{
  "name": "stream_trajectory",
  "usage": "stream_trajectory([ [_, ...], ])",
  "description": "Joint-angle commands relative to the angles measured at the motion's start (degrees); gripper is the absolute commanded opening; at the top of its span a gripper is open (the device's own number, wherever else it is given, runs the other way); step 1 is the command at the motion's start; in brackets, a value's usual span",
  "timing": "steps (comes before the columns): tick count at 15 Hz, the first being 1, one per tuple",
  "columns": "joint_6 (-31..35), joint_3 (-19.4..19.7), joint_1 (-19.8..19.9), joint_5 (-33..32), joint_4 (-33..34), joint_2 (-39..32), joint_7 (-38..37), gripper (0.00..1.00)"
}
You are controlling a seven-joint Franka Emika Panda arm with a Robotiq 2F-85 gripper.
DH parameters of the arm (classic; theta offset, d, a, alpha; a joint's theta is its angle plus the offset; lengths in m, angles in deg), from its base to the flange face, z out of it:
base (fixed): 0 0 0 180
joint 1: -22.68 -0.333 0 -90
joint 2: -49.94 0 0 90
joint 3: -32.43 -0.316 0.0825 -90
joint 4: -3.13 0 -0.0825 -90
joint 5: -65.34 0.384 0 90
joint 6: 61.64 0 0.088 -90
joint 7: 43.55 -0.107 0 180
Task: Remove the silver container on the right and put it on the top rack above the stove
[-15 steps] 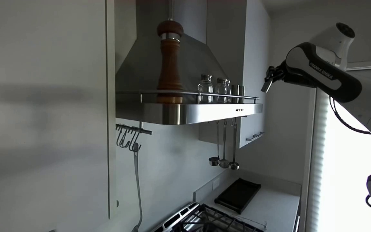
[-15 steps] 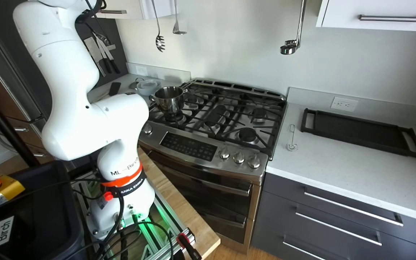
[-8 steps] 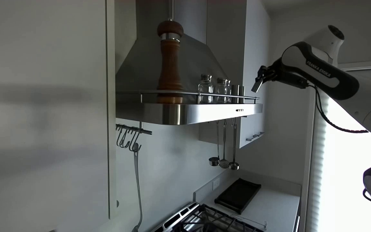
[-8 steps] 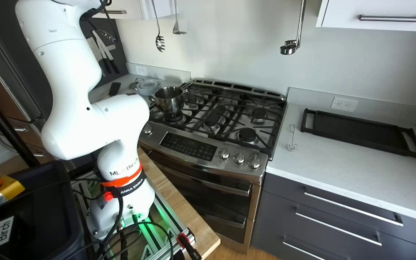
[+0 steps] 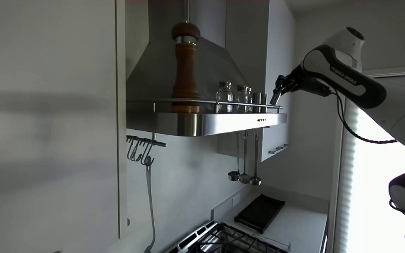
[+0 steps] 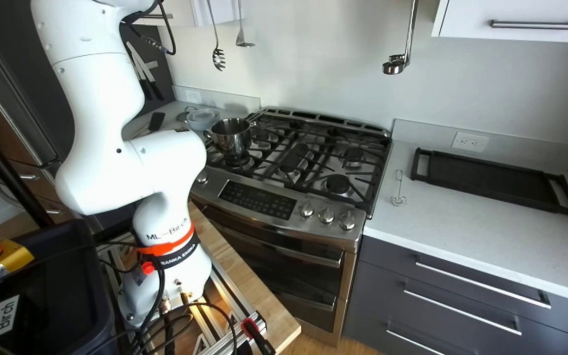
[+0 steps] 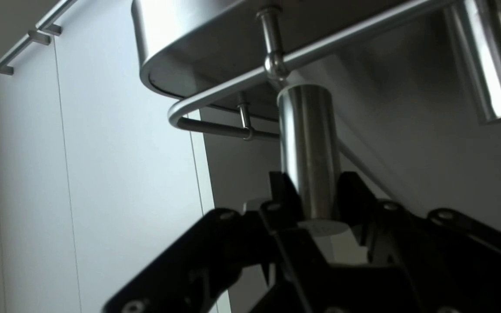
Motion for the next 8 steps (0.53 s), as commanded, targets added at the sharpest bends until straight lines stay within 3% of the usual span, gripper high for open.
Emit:
stream_trajectory([
  [1,-4.4,-7.0,4.2,-3.0,5.7,4.1,-1.6,0.11],
  [8,-9.1,-17.0,12.4,-3.6,8.8,5.1,-1.1,0.11],
])
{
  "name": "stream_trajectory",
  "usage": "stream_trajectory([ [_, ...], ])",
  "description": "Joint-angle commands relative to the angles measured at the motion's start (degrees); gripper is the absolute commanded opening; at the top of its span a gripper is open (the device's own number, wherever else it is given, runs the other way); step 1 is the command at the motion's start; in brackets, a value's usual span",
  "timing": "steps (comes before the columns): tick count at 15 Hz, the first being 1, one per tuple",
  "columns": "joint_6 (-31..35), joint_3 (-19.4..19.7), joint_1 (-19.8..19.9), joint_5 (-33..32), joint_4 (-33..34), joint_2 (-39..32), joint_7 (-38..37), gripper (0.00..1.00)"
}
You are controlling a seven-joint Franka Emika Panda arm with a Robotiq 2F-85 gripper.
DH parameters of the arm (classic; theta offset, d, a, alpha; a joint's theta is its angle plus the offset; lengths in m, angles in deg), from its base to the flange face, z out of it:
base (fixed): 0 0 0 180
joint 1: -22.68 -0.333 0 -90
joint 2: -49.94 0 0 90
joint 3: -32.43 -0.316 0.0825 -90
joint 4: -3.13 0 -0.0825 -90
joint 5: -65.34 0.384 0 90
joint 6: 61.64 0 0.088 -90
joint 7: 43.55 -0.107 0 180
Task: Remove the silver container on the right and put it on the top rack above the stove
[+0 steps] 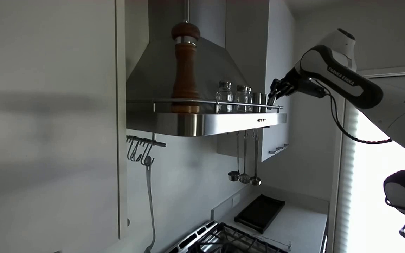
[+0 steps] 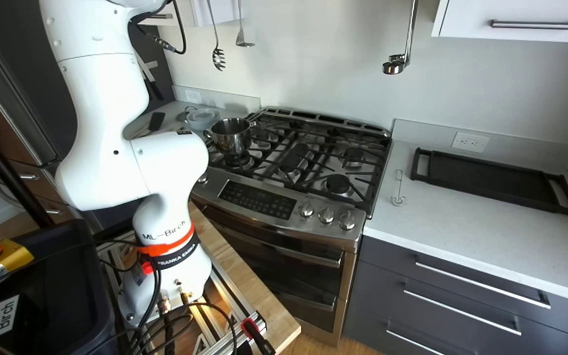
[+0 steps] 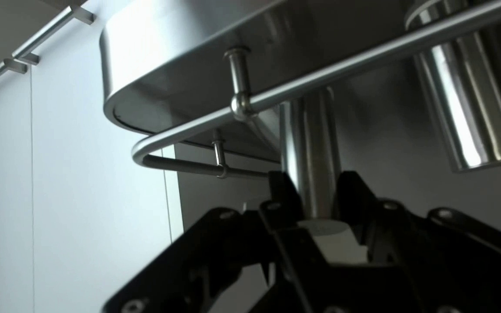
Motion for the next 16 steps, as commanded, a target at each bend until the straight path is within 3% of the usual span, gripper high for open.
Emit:
stream_trajectory([
  [1,-3.8,-5.5,4.5,-1.0,3.7,2.0,-0.6,0.11],
  [14,-8.2,-16.3,17.3,1.3,8.1,1.2,0.2,0.12],
  [15,-7.8,-17.0,18.2,1.5,8.4,1.0,0.3,0.6],
  [16,-7.2,-17.8,19.1,1.7,8.6,1.0,0.5,0.62],
])
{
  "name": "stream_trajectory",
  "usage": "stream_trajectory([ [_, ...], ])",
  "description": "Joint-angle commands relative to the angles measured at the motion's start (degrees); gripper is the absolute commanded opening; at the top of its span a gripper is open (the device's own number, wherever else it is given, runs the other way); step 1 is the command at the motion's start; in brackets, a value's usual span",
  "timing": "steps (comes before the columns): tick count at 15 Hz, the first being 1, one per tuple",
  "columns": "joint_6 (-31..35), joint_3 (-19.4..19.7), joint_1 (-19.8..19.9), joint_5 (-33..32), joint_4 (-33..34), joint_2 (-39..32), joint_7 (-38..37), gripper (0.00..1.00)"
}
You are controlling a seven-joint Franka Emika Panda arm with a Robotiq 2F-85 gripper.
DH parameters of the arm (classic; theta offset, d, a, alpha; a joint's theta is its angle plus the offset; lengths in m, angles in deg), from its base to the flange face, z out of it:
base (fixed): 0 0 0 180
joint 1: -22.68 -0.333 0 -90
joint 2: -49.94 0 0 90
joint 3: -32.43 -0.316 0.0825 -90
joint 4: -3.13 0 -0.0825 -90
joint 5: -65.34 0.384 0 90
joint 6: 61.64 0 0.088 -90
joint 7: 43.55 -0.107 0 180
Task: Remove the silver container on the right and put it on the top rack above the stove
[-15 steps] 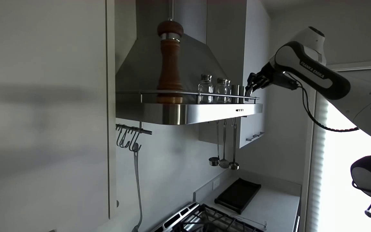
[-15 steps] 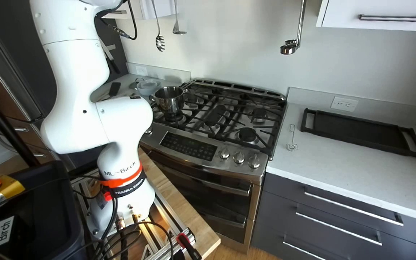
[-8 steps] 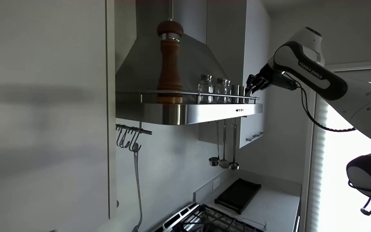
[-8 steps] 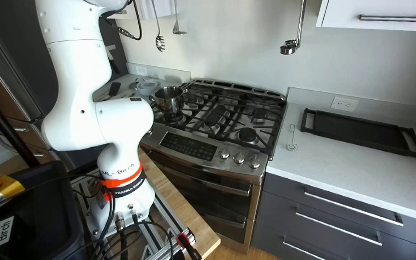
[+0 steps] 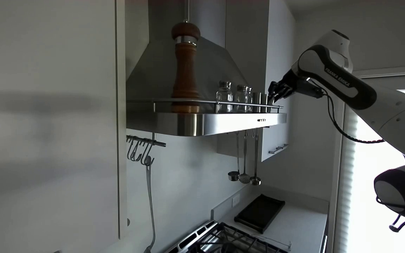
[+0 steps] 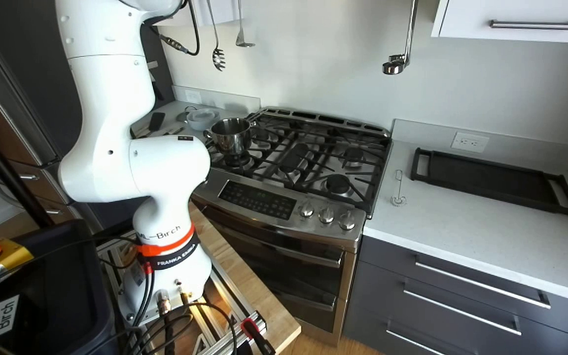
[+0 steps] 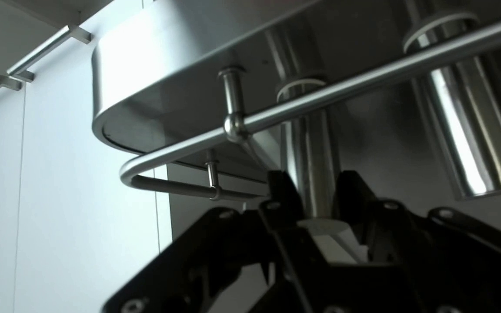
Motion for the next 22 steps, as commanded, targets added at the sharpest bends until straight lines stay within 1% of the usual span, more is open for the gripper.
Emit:
stream_trajectory([
  [1,-0.4,-3.7,4.0,1.7,1.9,0.6,0.6,0.68],
  [2,-0.1,-4.5,4.7,2.3,2.1,0.6,0.7,0.75],
  [3,0.2,-5.3,5.4,2.9,2.3,0.7,0.9,0.84],
  [4,0.2,-6.0,6.2,3.4,2.6,0.6,1.0,0.91],
  [5,0.2,-6.7,7.0,4.0,2.9,0.5,1.1,0.91],
  [6,0.4,-7.4,7.8,4.7,3.1,0.4,1.1,0.73],
  [7,0.3,-8.0,8.6,5.3,3.4,0.3,1.2,0.67],
  [8,0.3,-8.6,9.3,5.7,3.6,0.3,1.3,0.66],
  [9,0.2,-9.1,10.1,6.2,4.0,0.2,1.5,0.7],
  [10,0.3,-9.6,10.9,6.5,4.3,0.1,1.7,0.84],
  [11,0.2,-10.0,11.7,6.7,4.8,0.0,2.0,0.93],
  [12,0.2,-10.4,12.3,6.9,5.1,0.0,2.3,0.93],
  [13,-0.2,-10.7,12.9,6.7,5.8,-0.1,2.6,0.99],
  [14,-0.6,-10.7,13.4,6.4,6.3,-0.3,2.7,1.0],
  [17,-1.3,-10.2,14.3,4.8,8.7,-1.0,2.5,1.0],
  [22,-3.2,-8.6,13.7,1.1,12.6,-1.3,2.8,1.0],
])
